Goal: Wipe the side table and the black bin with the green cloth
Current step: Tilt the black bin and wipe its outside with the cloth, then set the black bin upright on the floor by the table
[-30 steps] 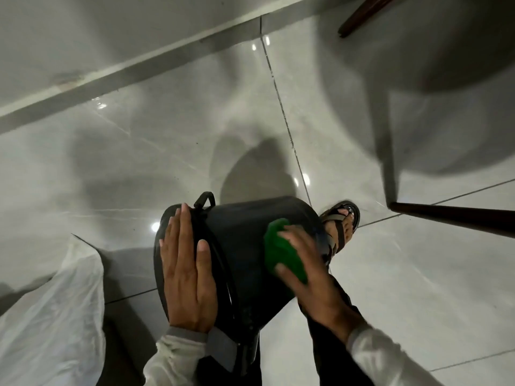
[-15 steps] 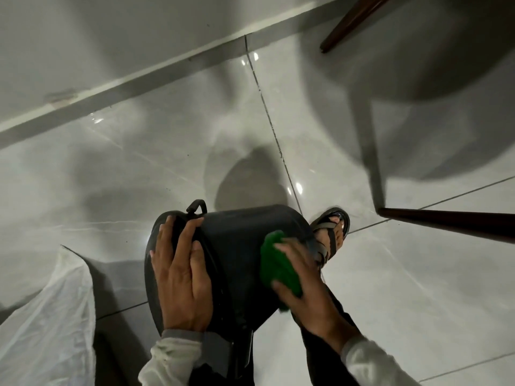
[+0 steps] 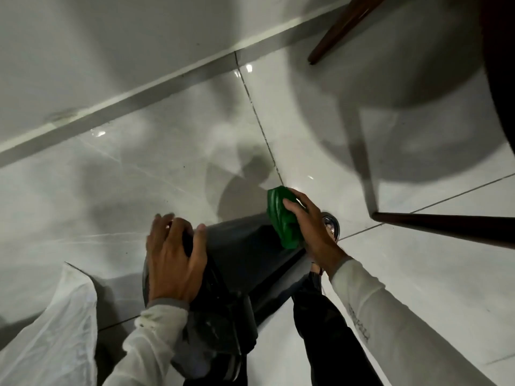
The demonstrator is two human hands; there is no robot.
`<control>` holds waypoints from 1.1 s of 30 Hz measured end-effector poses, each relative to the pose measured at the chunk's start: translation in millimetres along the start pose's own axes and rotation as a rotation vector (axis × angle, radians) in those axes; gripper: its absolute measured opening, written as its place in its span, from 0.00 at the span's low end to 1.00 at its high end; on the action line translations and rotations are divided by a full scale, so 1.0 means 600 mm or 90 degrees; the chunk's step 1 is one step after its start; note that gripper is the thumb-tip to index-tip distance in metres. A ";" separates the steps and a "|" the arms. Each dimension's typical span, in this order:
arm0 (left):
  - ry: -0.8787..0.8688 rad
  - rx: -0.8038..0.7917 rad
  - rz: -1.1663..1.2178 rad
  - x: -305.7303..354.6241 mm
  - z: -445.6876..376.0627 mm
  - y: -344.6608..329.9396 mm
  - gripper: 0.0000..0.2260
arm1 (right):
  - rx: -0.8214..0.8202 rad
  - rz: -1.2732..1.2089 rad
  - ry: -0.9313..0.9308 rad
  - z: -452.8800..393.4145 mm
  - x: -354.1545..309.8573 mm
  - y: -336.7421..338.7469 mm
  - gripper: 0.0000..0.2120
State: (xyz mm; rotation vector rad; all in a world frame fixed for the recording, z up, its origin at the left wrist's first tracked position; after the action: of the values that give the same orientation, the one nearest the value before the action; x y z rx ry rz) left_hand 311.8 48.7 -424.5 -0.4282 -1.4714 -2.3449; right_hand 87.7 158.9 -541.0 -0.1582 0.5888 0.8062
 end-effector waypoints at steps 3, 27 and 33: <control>-0.106 -0.025 -0.036 -0.015 -0.032 0.006 0.27 | -0.011 -0.189 -0.094 0.015 -0.011 -0.013 0.18; 0.013 0.035 -0.100 0.213 -0.306 0.057 0.28 | -0.214 -0.528 0.028 0.133 -0.416 -0.007 0.29; -0.292 0.113 -0.082 0.336 -0.205 0.140 0.29 | -0.072 -0.427 0.307 0.259 -0.564 0.097 0.26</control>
State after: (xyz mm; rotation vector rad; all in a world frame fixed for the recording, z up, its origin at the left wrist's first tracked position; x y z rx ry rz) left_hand 158.1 -121.7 -323.2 -0.8923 -1.9444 -2.2811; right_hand -70.1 39.4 -220.1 -0.6305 0.8765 0.1377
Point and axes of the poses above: each hand's wrist, its own z-axis away from the middle knuckle, its own y-axis out of the back of the hand, x = y × z, the point moved 3 cm from there along -z, towards the middle knuckle, and after that the axes turned 8 degrees about x, right-handed, at the moved point
